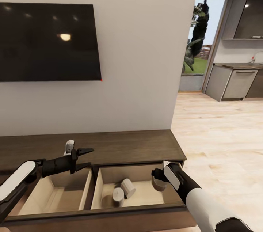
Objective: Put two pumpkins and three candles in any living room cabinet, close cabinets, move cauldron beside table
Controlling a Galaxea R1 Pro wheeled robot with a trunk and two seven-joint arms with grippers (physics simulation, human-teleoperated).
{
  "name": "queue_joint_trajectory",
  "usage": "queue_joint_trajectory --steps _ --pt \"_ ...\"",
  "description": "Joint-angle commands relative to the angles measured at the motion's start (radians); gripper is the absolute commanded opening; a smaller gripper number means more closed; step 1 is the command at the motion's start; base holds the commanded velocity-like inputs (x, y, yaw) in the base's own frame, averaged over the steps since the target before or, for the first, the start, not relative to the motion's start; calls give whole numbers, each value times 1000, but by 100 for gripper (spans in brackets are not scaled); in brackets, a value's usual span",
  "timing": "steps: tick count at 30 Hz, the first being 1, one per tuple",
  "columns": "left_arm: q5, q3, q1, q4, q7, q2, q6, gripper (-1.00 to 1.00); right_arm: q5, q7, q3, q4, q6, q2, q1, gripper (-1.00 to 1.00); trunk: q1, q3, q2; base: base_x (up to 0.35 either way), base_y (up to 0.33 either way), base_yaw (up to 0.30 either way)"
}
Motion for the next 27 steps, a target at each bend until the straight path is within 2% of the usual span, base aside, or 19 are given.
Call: queue_joint_trajectory --steps 1,6,23,27 --pt "-8 -2 -1 0 -10 1 0 100 -10 -9 6 -2 2 -1 -1 -100 0 -1 0 272 -122 0" --pt "-7 -2 -1 1 -10 2 0 100 -10 -9 6 -2 2 -1 -1 -100 0 -1 0 213 -60 0" --pt "-5 -2 -1 1 -11 2 0 100 -10 -9 7 -2 2 -1 -1 -100 0 -1 0 8 -2 0" --pt "-5 -2 -1 1 -11 2 0 100 -10 -9 7 -2 2 -1 -1 -100 16 -14 -28 0 0 0"
